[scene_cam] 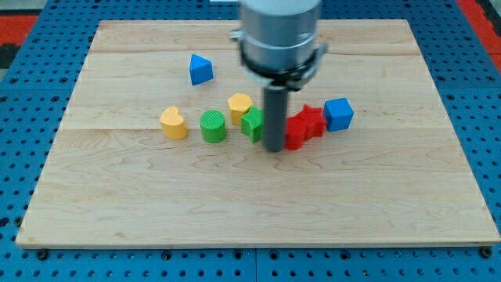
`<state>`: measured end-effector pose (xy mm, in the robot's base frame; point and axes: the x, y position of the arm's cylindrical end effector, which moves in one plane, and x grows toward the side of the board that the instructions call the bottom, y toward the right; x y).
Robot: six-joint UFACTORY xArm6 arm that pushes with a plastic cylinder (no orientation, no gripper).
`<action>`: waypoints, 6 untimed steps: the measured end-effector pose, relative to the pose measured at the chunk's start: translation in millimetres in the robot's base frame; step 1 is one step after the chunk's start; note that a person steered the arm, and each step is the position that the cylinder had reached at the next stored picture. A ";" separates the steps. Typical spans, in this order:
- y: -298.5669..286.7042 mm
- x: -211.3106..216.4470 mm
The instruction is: Push the blue cube and the red star a bit up
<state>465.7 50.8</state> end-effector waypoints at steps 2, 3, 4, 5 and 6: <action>65.0 -46.3; 92.0 -12.9; 169.8 -16.6; 136.1 -46.7; 102.9 -84.9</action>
